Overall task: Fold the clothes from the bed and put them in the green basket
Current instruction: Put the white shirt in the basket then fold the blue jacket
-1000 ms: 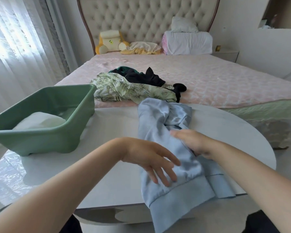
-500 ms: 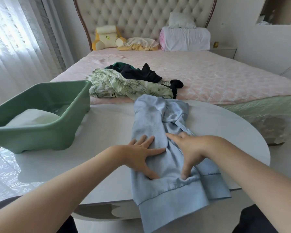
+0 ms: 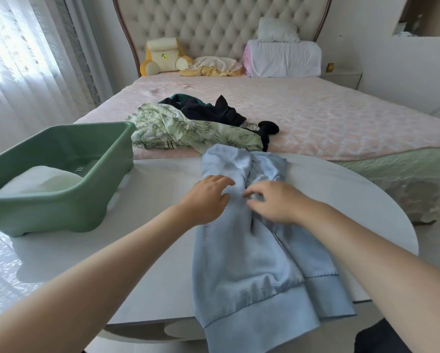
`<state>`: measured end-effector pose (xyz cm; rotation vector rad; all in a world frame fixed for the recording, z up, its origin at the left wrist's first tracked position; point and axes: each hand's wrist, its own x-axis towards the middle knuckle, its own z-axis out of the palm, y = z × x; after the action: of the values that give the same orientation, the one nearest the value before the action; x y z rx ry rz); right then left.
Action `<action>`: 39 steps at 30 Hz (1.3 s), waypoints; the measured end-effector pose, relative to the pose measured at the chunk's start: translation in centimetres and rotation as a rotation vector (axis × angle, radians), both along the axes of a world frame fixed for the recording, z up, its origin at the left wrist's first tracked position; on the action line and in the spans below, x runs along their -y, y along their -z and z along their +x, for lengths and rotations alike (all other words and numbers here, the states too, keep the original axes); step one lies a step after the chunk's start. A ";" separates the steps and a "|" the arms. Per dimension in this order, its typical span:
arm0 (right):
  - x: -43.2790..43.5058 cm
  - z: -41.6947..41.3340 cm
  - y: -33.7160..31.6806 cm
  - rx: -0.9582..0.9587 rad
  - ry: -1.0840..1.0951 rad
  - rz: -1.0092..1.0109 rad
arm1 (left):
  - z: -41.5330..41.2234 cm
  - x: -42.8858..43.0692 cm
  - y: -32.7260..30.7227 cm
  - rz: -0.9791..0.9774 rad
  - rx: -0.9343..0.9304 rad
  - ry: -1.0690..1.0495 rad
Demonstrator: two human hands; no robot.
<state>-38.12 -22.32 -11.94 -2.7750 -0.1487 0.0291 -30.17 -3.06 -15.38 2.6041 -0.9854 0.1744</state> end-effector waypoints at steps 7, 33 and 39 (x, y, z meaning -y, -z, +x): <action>5.9 5.9 1.1 0.117 0.163 -0.172 | 4.7 4.0 -0.2 0.221 0.011 -0.043; 6.7 12.8 3.9 0.062 0.594 0.274 | 9.5 6.8 2.4 0.135 -0.126 -0.174; 2.5 13.8 1.6 0.465 0.493 0.469 | 9.9 4.9 1.3 -0.250 -0.183 -0.321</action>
<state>-24.30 -24.85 -13.59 -2.2317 0.3680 -0.6833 -20.29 -7.91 -16.71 2.4751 -0.4485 0.1257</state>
